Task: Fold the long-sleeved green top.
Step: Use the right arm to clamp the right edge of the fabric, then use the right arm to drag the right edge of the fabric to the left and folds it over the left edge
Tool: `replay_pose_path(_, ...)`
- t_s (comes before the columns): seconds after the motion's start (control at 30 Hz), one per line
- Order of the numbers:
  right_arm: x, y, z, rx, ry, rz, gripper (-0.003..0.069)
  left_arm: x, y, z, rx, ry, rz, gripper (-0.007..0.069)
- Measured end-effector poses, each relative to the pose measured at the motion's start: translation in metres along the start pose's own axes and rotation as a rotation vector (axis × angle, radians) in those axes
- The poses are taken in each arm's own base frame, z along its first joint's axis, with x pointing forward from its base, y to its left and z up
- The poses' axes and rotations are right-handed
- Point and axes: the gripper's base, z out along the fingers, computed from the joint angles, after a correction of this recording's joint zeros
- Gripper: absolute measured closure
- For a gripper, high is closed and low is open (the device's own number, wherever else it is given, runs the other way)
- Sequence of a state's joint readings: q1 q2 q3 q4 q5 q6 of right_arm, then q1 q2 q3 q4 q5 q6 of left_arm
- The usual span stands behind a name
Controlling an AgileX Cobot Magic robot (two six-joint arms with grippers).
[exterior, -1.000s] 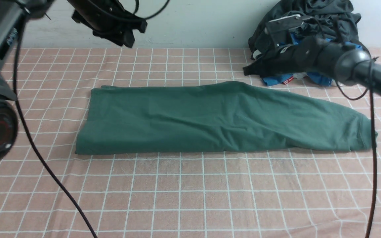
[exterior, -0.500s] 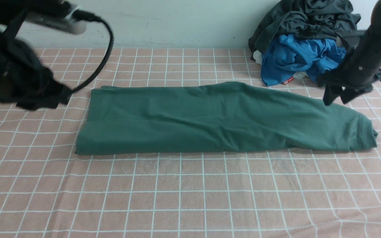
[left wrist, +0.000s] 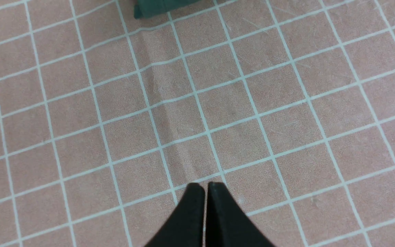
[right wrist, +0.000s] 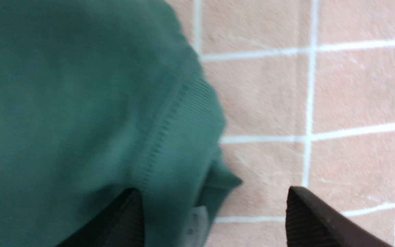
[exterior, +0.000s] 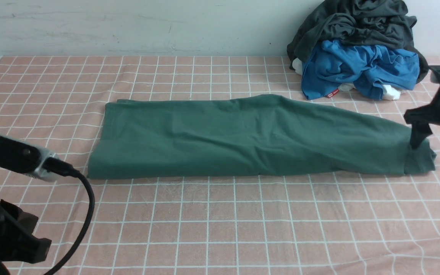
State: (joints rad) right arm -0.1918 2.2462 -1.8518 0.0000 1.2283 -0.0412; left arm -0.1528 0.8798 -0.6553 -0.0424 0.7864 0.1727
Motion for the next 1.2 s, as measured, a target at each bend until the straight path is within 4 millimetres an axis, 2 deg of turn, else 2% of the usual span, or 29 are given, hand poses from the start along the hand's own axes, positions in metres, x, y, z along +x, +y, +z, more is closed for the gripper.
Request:
replay_pose_path(0.13,0.012,-0.012,0.015,-0.042,0.060,0.060,0.0150,0.003,0.000,0.013,-0.009,-0.035,-0.001,0.0628)
replay_pose_path(0.33,0.011,0.003,0.018,-0.130,0.036,0.049,0.0246,0.002,0.001,0.018,-0.014,-0.073,-0.004,0.0628)
replay_pose_path(0.4,0.010,0.009,0.018,-0.137,0.027,0.030,0.0315,0.001,0.001,0.018,-0.015,-0.075,-0.004,0.0628)
replay_pose_path(0.43,0.010,0.009,0.018,-0.137,0.025,0.029,0.0322,0.001,0.001,0.018,-0.015,-0.076,-0.004,0.0628)
replay_pose_path(0.6,0.008,0.010,0.019,-0.130,0.006,0.002,0.0546,0.001,0.001,0.018,-0.015,-0.075,-0.004,0.0628)
replay_pose_path(0.67,0.008,0.009,0.019,-0.117,0.002,-0.018,0.0594,0.001,0.001,0.018,-0.015,-0.075,-0.004,0.0628)
replay_pose_path(0.7,0.008,0.006,0.018,-0.085,0.000,-0.047,0.0641,0.002,0.001,0.018,-0.015,-0.074,-0.004,0.0628)
replay_pose_path(0.8,0.008,0.000,0.012,-0.021,-0.009,-0.090,0.0655,0.002,0.001,0.018,-0.015,-0.074,-0.004,0.0628)
replay_pose_path(0.93,0.008,-0.011,-0.029,0.084,-0.083,-0.136,0.0656,0.002,0.001,0.018,-0.014,-0.073,-0.004,0.0628)
replay_pose_path(1.07,0.007,-0.014,-0.069,0.096,-0.163,-0.124,0.0657,0.002,0.001,0.018,-0.014,-0.073,-0.004,0.0628)
replay_pose_path(1.17,0.004,-0.010,-0.099,0.072,-0.221,-0.112,0.0657,0.002,0.001,0.018,-0.015,-0.074,-0.004,0.0628)
replay_pose_path(1.2,0.001,-0.002,-0.117,0.037,-0.264,-0.110,0.0657,0.001,0.001,0.018,-0.015,-0.079,-0.005,0.0628)
